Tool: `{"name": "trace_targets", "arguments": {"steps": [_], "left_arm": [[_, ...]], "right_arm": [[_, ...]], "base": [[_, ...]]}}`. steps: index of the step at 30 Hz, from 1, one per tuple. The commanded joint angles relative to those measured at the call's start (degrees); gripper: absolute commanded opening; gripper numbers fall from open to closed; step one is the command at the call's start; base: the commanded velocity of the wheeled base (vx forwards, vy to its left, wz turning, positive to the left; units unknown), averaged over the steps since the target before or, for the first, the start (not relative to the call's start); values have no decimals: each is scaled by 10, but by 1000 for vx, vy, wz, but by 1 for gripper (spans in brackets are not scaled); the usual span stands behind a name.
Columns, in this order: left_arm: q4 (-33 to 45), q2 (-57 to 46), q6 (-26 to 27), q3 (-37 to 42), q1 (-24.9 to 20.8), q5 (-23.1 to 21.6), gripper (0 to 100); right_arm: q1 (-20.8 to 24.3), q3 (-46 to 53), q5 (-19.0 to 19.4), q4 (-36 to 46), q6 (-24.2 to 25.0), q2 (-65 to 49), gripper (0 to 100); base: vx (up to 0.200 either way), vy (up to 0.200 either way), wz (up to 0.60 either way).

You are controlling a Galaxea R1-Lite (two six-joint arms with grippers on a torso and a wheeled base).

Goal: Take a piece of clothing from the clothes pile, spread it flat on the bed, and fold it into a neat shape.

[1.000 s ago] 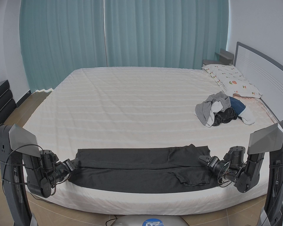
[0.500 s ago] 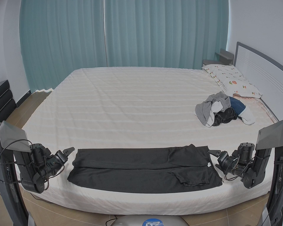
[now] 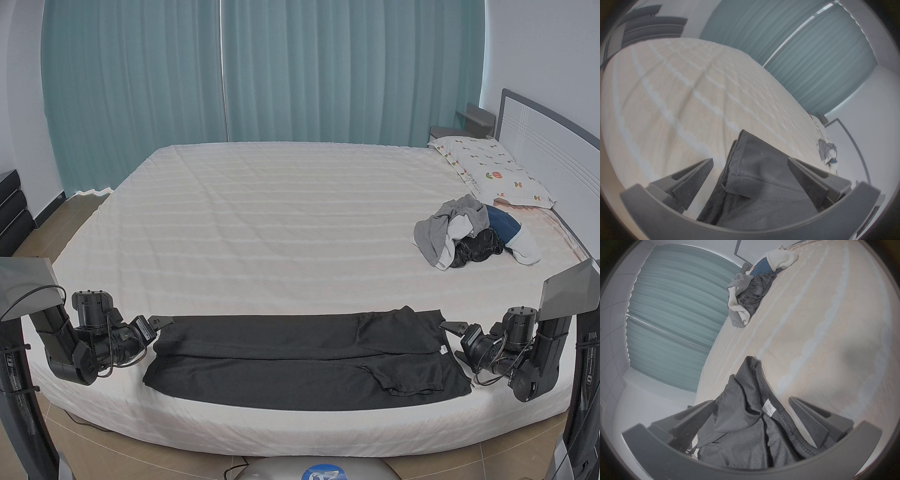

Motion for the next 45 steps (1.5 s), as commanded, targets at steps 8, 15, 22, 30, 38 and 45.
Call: {"name": "trace_targets", "arguments": {"steps": [8, 15, 22, 30, 38, 45], "left_arm": [[-9, 42, 93, 21, -22, 6, 100], [-39, 44, 93, 37, -39, 7, 100], [-40, 46, 90, 34, -39, 8, 100], [-41, 41, 88, 41, -38, 8, 0], [-45, 41, 93, 41, -25, 8, 0], [-58, 34, 85, 40, -4, 1, 0]], "right_arm": [[4, 0, 1, -2, -4, 13, 100], [4, 0, 1, -2, -4, 13, 100], [4, 0, 1, -2, -4, 13, 100], [4, 0, 1, -2, -4, 13, 100], [-3, -3, 8, -3, 1, 6, 100], [-5, -3, 8, -4, 2, 6, 100]], "base": [[0, 0, 0], [0, 0, 0], [0, 0, 0], [0, 0, 0], [0, 0, 0], [0, 0, 0]]}}
